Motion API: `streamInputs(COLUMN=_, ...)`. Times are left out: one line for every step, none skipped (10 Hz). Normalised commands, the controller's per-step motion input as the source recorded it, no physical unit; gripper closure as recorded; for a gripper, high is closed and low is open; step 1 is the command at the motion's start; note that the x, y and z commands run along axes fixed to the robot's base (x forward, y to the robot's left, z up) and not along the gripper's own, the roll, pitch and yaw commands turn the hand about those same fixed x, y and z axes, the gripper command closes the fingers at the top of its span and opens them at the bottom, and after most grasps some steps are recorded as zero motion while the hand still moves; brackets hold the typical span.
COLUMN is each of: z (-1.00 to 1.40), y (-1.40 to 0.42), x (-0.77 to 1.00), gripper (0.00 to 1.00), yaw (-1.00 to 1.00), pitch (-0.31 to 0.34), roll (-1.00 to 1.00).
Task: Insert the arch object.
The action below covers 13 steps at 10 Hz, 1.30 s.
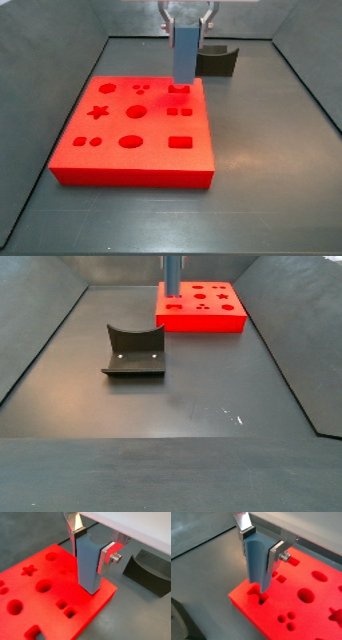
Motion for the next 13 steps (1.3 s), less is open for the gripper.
streamInputs(z=-0.2, y=0.0, x=-0.07, gripper=1.0, yaw=0.09, pitch=0.0, roll=0.13)
streamInputs(z=-0.24, y=0.0, x=-0.08, gripper=1.0, yaw=0.05, pitch=0.071, roll=0.19)
streamInputs(z=-0.23, y=0.0, x=0.0, gripper=1.0, yaw=0.06, pitch=0.069, roll=0.12)
streamInputs(z=-0.19, y=0.0, x=0.06, gripper=1.0, yaw=0.1, pitch=0.066, roll=0.11)
streamInputs(z=-0.14, y=0.01, x=0.15, gripper=1.0, yaw=0.14, pitch=0.049, roll=0.08)
streamInputs(z=-0.13, y=0.0, x=0.17, gripper=1.0, yaw=0.14, pitch=0.03, roll=0.06)
streamInputs(z=-0.16, y=0.0, x=0.07, gripper=1.0, yaw=0.1, pitch=0.017, roll=0.08)
streamInputs(z=-0.18, y=0.0, x=0.01, gripper=1.0, yaw=0.08, pitch=0.014, roll=0.09)
streamInputs(z=-0.2, y=0.0, x=0.0, gripper=1.0, yaw=0.0, pitch=0.011, roll=0.1)
streamInputs(z=-0.21, y=0.0, x=-0.1, gripper=1.0, yaw=0.0, pitch=0.007, roll=0.09)
streamInputs(z=-0.22, y=0.04, x=0.0, gripper=1.0, yaw=0.0, pitch=0.0, roll=0.04)
streamInputs(z=-0.25, y=0.07, x=0.11, gripper=1.0, yaw=0.06, pitch=0.0, roll=0.03)
streamInputs(z=-0.25, y=0.01, x=0.11, gripper=1.0, yaw=0.09, pitch=0.0, roll=0.05)
